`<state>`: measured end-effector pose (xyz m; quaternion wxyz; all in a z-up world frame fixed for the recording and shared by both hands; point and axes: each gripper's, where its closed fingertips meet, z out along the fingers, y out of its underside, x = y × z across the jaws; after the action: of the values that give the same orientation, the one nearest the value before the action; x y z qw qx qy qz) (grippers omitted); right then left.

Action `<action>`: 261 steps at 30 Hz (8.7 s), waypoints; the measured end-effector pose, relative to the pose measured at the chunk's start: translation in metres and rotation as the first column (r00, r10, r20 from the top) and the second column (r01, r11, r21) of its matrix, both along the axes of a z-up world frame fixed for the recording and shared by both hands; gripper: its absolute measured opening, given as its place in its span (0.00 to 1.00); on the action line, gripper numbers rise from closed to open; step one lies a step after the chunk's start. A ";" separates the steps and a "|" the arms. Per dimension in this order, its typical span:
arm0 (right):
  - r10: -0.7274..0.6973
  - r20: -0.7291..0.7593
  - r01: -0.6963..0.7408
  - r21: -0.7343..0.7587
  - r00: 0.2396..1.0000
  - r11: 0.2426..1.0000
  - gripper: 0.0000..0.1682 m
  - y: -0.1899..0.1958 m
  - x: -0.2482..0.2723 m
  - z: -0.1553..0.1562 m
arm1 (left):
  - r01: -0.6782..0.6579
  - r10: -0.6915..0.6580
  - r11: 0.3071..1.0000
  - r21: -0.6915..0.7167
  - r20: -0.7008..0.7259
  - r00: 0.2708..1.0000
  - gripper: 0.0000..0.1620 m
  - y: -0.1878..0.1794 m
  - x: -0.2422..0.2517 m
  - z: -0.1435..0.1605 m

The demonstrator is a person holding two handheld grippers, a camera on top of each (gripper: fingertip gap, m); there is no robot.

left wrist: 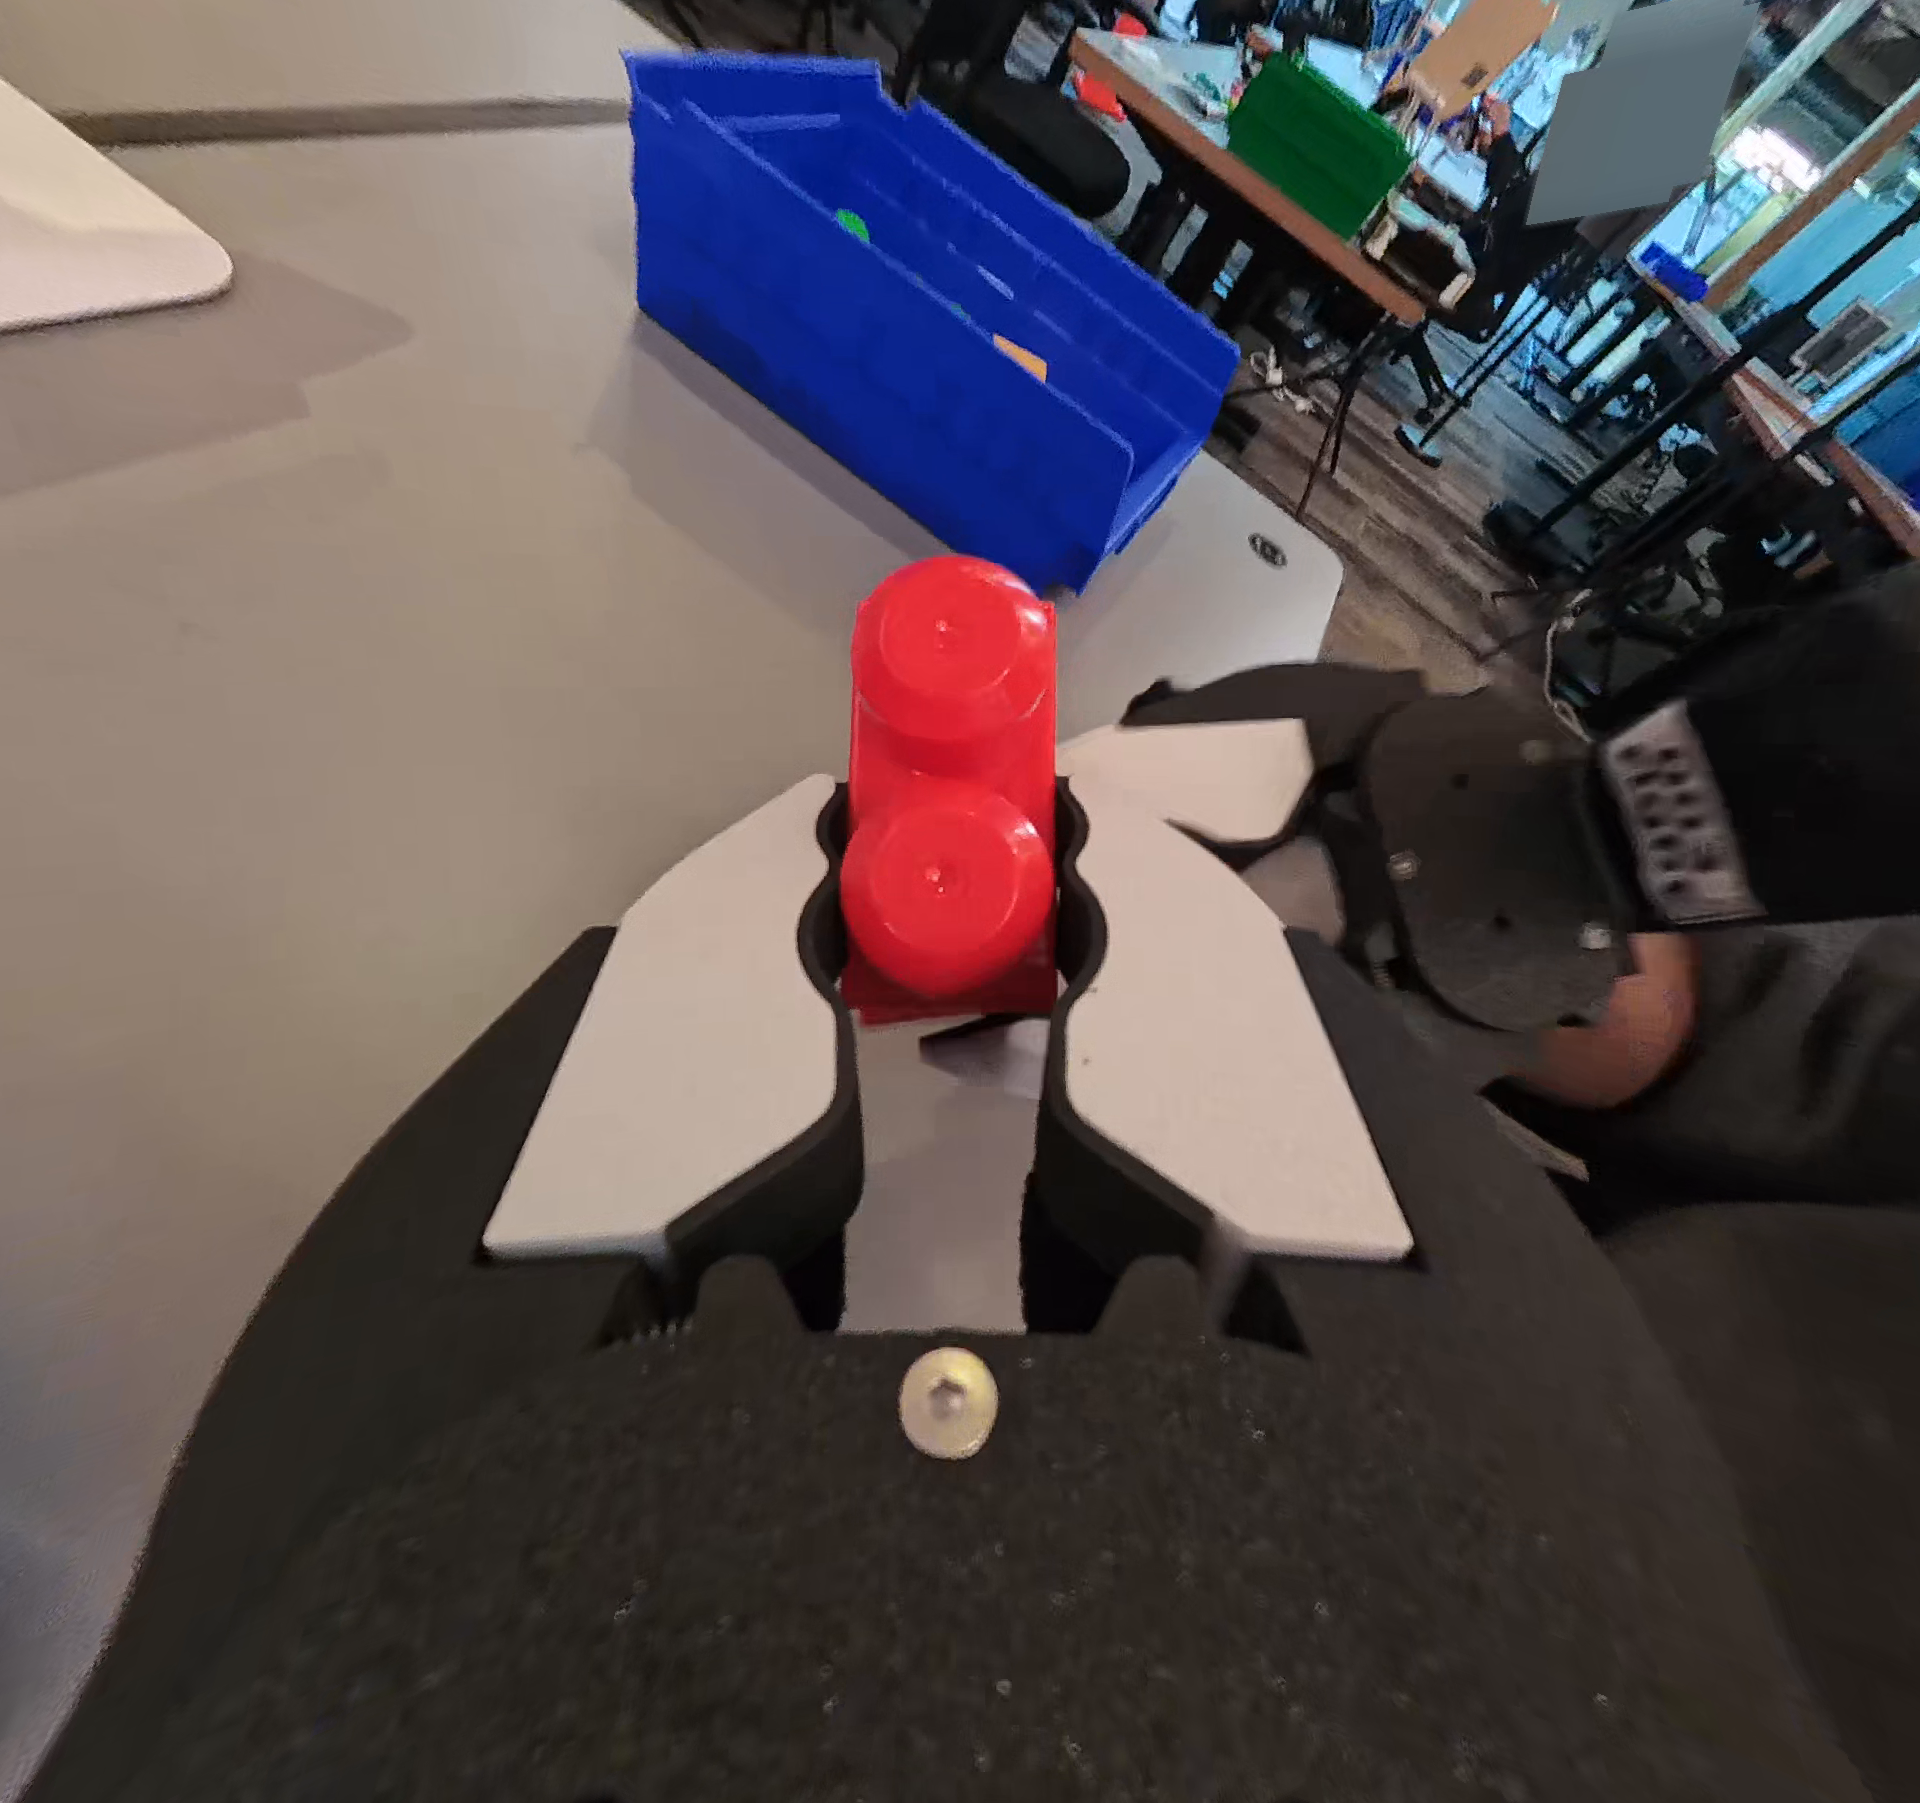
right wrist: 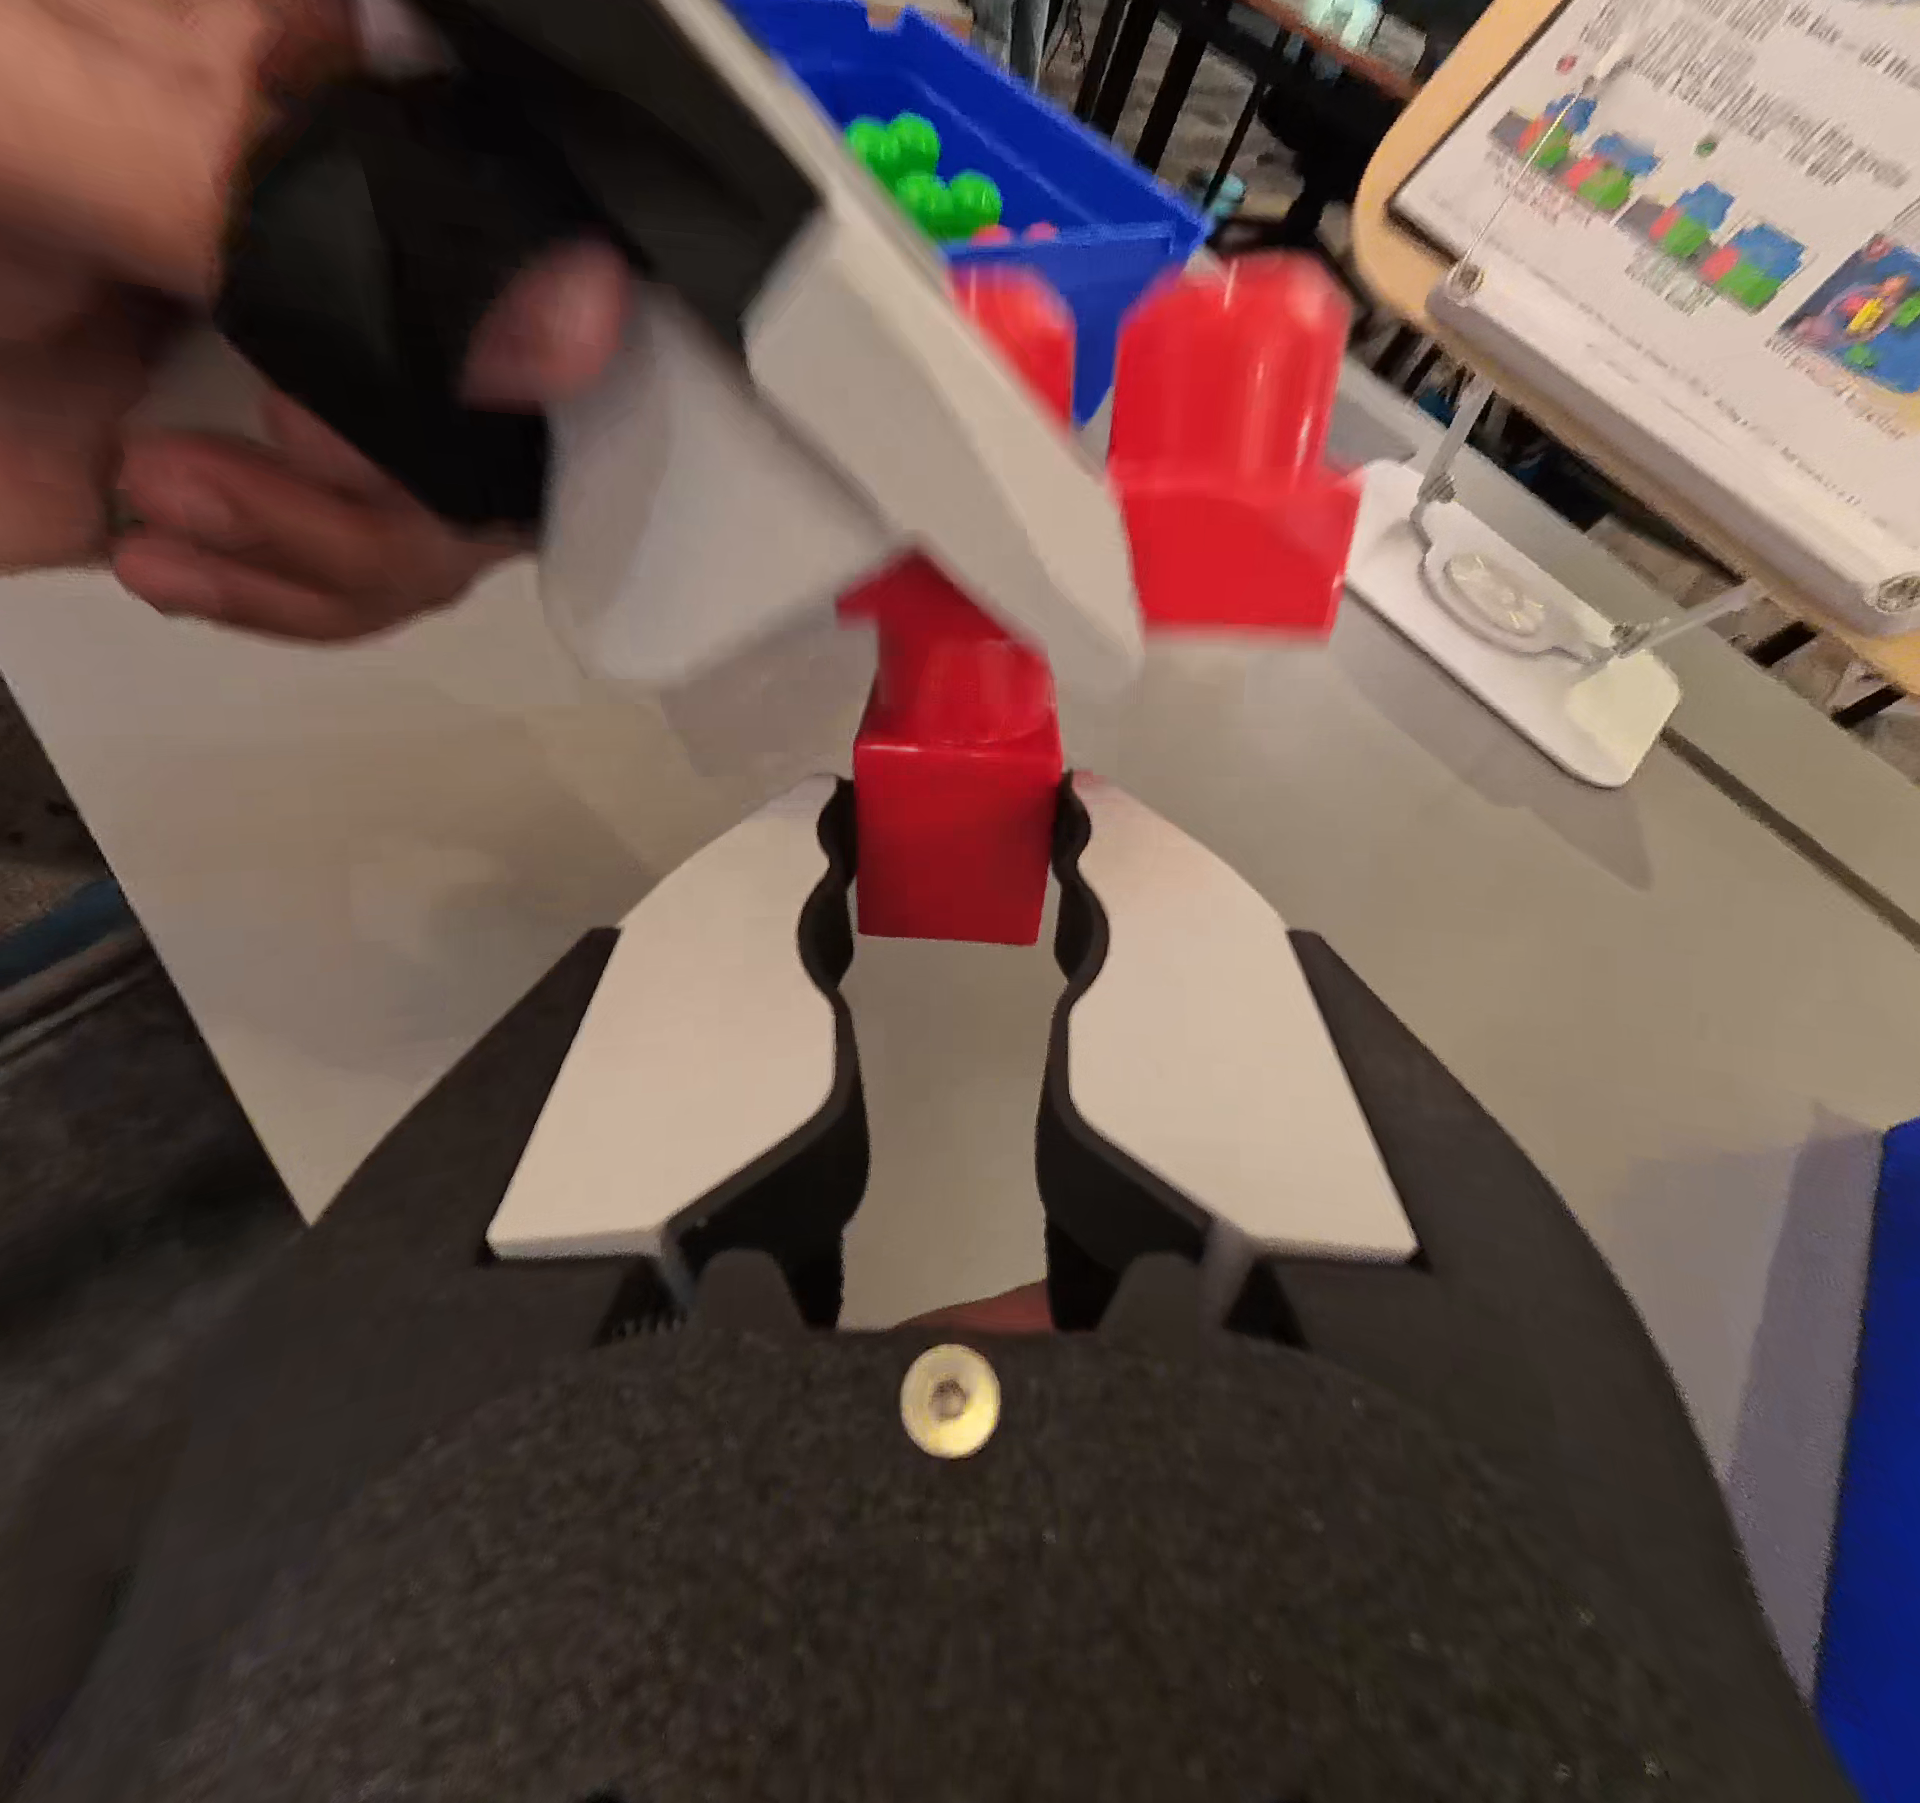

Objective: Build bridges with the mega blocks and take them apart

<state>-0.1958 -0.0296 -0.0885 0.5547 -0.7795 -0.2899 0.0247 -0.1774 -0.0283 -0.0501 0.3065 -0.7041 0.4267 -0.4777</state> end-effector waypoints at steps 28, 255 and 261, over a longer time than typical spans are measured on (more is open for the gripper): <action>-0.639 0.082 0.565 -0.561 0.765 0.604 0.22 0.076 0.449 0.005 | 0.034 0.000 0.985 0.169 -0.197 0.980 0.22 0.027 -0.035 -0.004; -0.379 -0.106 0.348 -0.228 0.919 0.909 0.33 0.069 0.300 0.084 | 0.136 -0.147 0.984 0.116 0.089 0.985 0.20 0.011 -0.043 0.039; 0.358 -0.427 -0.481 -0.225 0.830 0.848 0.36 -0.007 0.086 0.042 | 0.128 -0.134 0.990 0.062 0.113 0.984 0.20 0.018 -0.045 0.033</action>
<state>-0.1100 -0.0367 -0.0468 0.4444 -0.7563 -0.3384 0.3406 -0.2219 -0.0101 -0.0166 0.3181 -0.6366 0.4662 -0.5255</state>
